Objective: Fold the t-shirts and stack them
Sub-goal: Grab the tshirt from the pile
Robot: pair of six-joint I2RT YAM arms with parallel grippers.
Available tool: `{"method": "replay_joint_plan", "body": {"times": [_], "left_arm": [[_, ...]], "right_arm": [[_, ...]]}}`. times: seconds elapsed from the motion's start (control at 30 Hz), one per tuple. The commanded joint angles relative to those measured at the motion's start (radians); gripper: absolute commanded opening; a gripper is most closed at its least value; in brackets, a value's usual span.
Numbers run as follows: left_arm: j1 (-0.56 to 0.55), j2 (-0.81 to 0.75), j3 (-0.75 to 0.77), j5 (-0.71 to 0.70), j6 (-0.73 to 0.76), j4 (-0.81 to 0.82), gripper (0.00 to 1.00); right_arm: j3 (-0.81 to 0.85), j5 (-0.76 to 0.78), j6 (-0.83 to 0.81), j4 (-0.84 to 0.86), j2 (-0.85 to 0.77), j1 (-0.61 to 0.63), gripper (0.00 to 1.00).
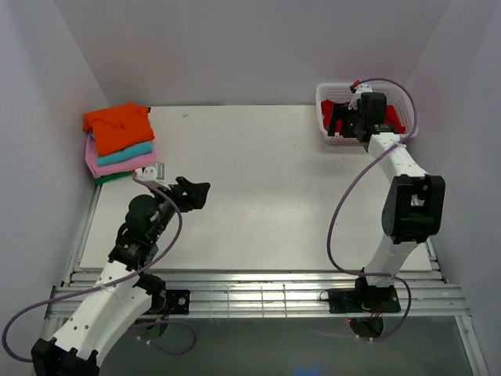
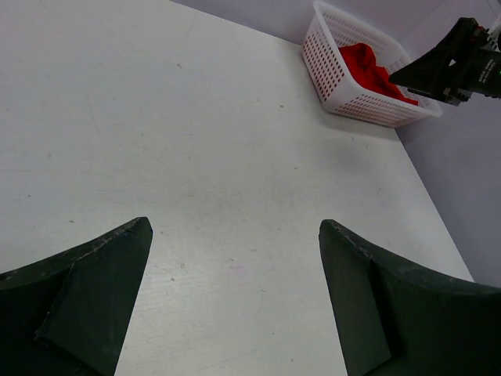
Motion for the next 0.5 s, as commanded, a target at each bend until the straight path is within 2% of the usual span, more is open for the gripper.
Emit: {"method": "replay_joint_plan", "body": {"times": [0.0, 0.17, 0.47], "left_arm": [[-0.002, -0.031, -0.029, -0.006, 0.014, 0.013, 0.98], [-0.002, -0.043, -0.057, 0.018, 0.002, 0.024, 0.98], [-0.002, -0.086, -0.062, 0.018, 0.017, -0.018, 0.98]], "right_arm": [[0.152, 0.088, -0.026, -0.002, 0.096, -0.009, 0.9], [0.446, 0.164, -0.043, -0.065, 0.329, -0.025, 0.9], [0.739, 0.234, -0.081, -0.091, 0.626, -0.031, 0.9]]}}
